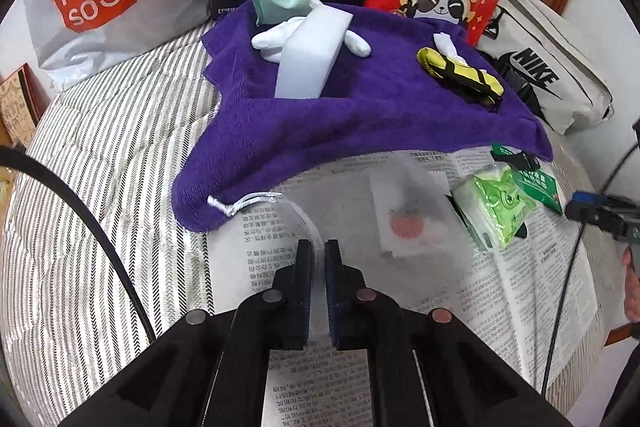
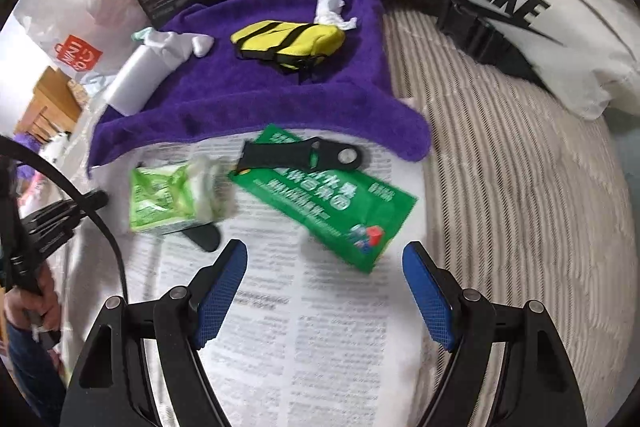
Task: Organize soft objects
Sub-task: 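Move the left gripper to the clear mesh bag while the right gripper approaches the green snack packet, then grasp the clear mesh bag with the left gripper while the right gripper grasps the green snack packet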
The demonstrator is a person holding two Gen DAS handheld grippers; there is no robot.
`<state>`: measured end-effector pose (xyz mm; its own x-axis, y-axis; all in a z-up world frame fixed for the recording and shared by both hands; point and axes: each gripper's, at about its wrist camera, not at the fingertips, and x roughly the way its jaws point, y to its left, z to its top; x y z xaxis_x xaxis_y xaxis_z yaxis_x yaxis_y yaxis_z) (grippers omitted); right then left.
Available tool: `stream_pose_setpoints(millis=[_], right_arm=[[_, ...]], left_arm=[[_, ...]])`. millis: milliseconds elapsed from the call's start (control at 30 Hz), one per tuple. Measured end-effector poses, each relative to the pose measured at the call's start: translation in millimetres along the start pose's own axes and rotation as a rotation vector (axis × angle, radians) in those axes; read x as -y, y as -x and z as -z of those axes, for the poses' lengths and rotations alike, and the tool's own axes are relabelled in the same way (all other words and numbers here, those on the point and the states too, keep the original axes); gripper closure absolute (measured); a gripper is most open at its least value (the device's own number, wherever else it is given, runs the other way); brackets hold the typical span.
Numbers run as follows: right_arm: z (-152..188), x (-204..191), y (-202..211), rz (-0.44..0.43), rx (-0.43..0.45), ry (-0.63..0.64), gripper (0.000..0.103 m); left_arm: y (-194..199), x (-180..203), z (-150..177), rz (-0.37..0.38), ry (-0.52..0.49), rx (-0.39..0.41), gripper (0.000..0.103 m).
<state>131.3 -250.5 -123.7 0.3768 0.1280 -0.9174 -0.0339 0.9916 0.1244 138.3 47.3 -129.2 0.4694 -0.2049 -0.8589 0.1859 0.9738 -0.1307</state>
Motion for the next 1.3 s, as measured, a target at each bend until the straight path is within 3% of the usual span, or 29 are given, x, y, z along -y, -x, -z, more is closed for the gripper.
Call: stream_pose_setpoints(millis=[267, 400, 533, 633, 700, 767, 867, 933, 1100, 1167, 1300], right_arm=[[-9.5, -7.7, -12.2, 0.086, 0.059, 0.117, 0.023], [-10.9, -11.7, -30.1, 0.108, 0.033, 0.187, 0.023], [-15.8, -10.8, -40.5, 0.085, 0.055, 0.222, 0.013], [-19.8, -8.8, -44.5, 0.042, 0.069, 0.231, 0.014], [-18.7, -10.3, -43.5, 0.031, 0.079, 0.250, 0.022], [-15.4, -12.3, -38.2, 0.019, 0.076, 0.264, 0.041], [-8.4, -15.3, -30.8, -0.010, 0.043, 0.268, 0.054], [-0.2, -17.0, -25.1, -0.050, 0.015, 0.250, 0.057], [12.7, -26.9, -20.2, -0.089, -0.019, 0.259, 0.055], [11.9, -30.7, -23.3, -0.093, -0.016, 0.269, 0.045], [8.4, -42.7, -30.8, -0.050, 0.012, 0.291, 0.037]], left_arm=[[0.4, 9.9, 5.2, -0.055, -0.042, 0.035, 0.095], [1.2, 11.2, 7.3, -0.060, -0.051, 0.040, 0.095], [1.4, 8.6, 8.5, -0.035, -0.034, 0.039, 0.095], [1.3, 6.8, 8.8, -0.023, -0.019, 0.034, 0.094], [1.2, 7.7, 8.9, -0.024, -0.020, 0.026, 0.094], [1.3, 8.9, 9.8, -0.029, -0.026, 0.028, 0.094], [1.6, 10.0, 11.0, -0.033, -0.030, 0.035, 0.094], [1.7, 10.2, 11.3, -0.033, -0.031, 0.036, 0.094], [1.6, 10.7, 11.9, -0.030, -0.035, 0.035, 0.093], [1.7, 11.1, 12.0, -0.031, -0.042, 0.036, 0.093], [1.5, 10.9, 11.3, -0.026, -0.042, 0.033, 0.092]])
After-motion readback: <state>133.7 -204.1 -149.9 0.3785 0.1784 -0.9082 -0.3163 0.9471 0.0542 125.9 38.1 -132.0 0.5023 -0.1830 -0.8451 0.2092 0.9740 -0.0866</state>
